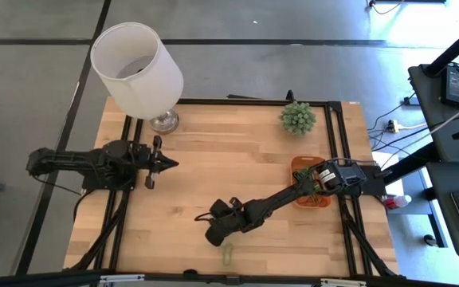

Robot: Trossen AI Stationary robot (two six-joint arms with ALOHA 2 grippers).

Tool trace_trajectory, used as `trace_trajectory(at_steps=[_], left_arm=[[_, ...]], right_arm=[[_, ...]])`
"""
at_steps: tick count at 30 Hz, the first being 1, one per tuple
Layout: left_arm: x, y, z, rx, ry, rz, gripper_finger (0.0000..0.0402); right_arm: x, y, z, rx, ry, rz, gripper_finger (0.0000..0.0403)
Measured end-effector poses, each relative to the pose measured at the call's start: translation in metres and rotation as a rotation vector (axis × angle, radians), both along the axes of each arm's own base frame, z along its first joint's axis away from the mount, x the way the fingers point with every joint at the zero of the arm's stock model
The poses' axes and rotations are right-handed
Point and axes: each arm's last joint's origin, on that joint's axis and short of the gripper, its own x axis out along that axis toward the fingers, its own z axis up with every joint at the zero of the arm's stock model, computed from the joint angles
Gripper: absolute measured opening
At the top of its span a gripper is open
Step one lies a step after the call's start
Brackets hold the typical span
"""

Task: Pick and place rubber bands into bin
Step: Put the black rubber band into the orange bin

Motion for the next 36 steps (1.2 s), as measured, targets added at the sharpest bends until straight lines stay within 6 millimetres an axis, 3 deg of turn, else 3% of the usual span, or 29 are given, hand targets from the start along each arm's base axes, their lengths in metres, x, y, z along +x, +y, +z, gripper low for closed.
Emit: trace_trajectory(at_steps=[9, 12, 17, 21, 29, 32, 36], left_arm=[[-0.016, -0.001, -0.004, -0.021, 0.008, -0.017, 0.0002], [-0.016, -0.002, -0.006, -0.017, 0.027, -0.045, 0.0002], [-0.014, -0.003, -0.011, -0.007, 0.013, -0.079, 0.0002], [-0.012, -0.003, -0.014, -0.006, -0.049, -0.068, 0.0002], [-0.011, -0.001, -0.015, -0.044, -0.032, -0.016, 0.0002], [-0.011, -0.001, -0.016, -0.083, -0.026, -0.016, 0.0002], [-0.01, -0.001, -0.016, -0.083, -0.02, -0.016, 0.0002]], right_arm=[[-0.001, 0.0, 0.004, 0.009, -0.001, 0.002, 0.0004], [-0.006, -0.002, 0.018, 0.01, 0.015, 0.016, 0.0003], [-0.021, -0.01, 0.062, -0.03, 0.04, 0.024, 0.0003], [-0.042, -0.021, 0.097, -0.097, 0.104, 0.049, 0.0003], [-0.106, -0.049, 0.173, -0.248, 0.223, 0.084, 0.0003], [-0.138, -0.062, 0.186, -0.305, 0.312, 0.08, 0.0003], [-0.18, -0.081, 0.188, -0.308, 0.354, 0.036, 0.0003]])
